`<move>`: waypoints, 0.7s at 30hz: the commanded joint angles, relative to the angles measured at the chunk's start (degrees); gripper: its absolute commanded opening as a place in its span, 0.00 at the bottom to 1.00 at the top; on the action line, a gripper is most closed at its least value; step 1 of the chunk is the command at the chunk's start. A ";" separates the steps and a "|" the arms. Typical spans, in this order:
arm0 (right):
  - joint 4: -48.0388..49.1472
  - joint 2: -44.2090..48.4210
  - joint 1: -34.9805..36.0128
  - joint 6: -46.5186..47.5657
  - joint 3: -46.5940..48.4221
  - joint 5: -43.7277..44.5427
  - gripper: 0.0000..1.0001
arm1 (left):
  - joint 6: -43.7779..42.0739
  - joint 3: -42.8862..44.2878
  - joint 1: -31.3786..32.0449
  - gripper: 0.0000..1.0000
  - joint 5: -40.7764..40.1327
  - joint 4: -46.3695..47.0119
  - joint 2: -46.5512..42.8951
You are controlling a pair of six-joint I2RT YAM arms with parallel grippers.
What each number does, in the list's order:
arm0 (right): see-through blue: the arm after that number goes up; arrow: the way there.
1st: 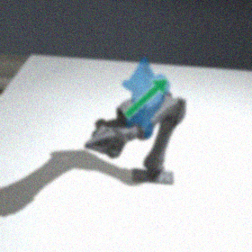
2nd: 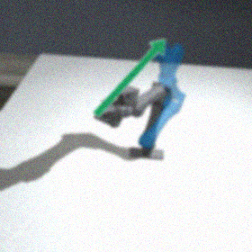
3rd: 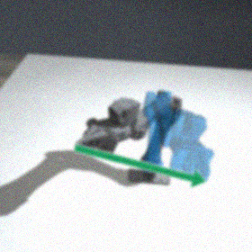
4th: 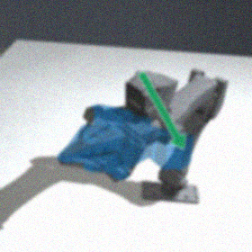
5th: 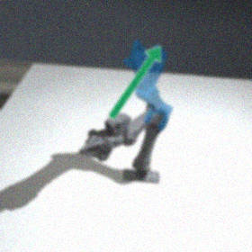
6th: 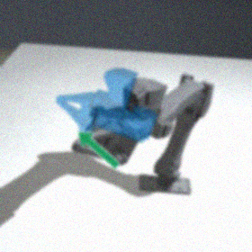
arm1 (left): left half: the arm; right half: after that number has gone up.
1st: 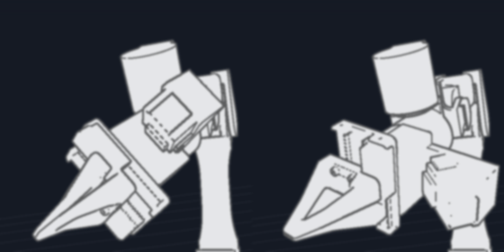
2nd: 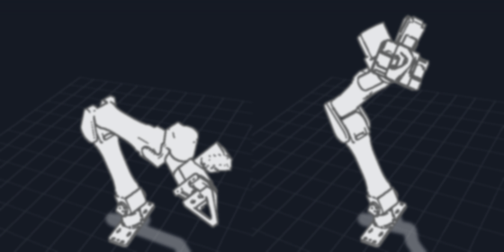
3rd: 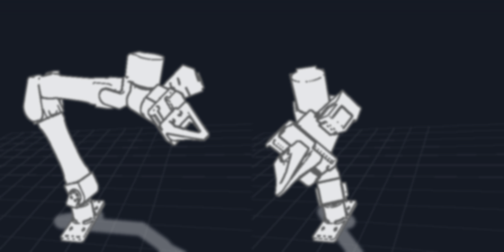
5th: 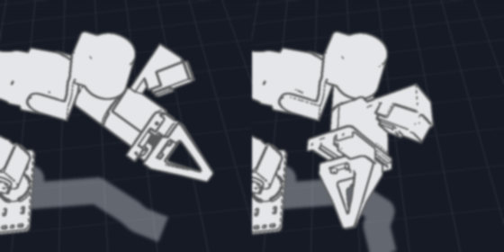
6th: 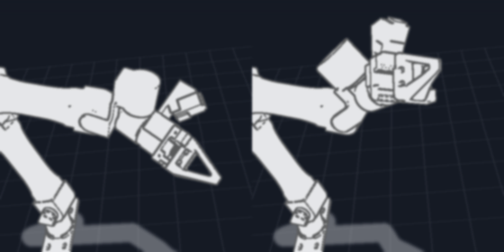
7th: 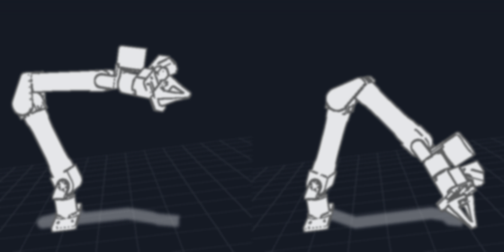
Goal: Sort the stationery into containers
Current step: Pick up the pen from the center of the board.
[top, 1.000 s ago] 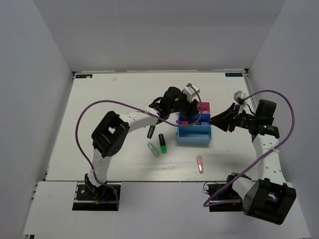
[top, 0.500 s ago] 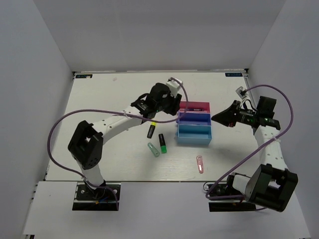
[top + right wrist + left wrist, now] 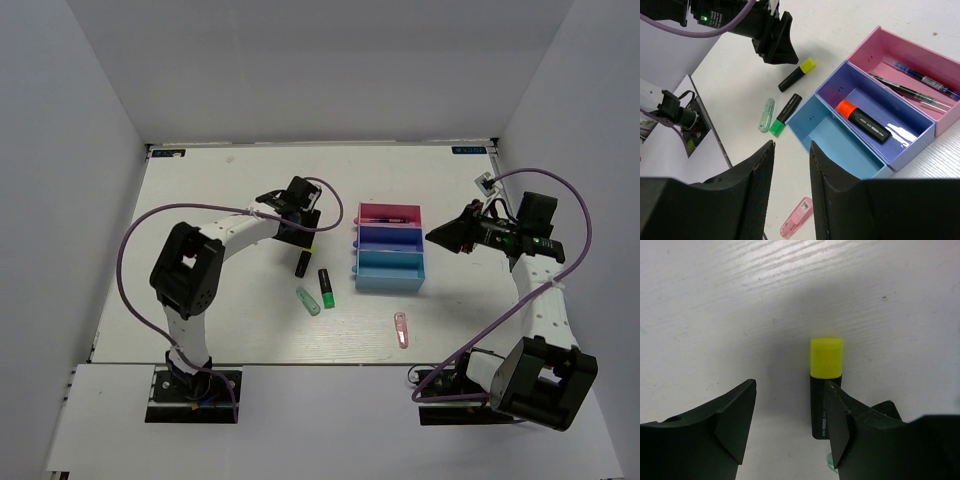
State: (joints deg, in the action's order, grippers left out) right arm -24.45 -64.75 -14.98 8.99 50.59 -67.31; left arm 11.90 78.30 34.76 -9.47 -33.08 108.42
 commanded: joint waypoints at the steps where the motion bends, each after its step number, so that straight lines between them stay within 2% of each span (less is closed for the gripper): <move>1: 0.10 -0.11 -0.05 -0.91 1.44 1.30 0.38 | 1.90 -0.86 -0.13 0.67 2.96 -1.11 0.03; 8: -0.08 -0.55 -0.13 -0.47 1.36 2.09 0.38 | 3.65 -4.73 0.22 0.66 7.88 2.05 0.13; 13: -0.34 -0.99 -0.14 -0.12 1.44 1.92 0.40 | 3.57 -4.74 0.92 0.66 8.33 2.85 0.74; 21: -0.60 -0.81 -0.31 0.15 1.53 1.22 0.40 | 3.57 -5.70 3.73 0.56 0.87 2.50 4.08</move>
State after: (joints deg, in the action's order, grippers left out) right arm -24.51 -65.63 -15.03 8.97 50.59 -64.97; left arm 15.05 73.41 37.50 -6.22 -30.52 110.72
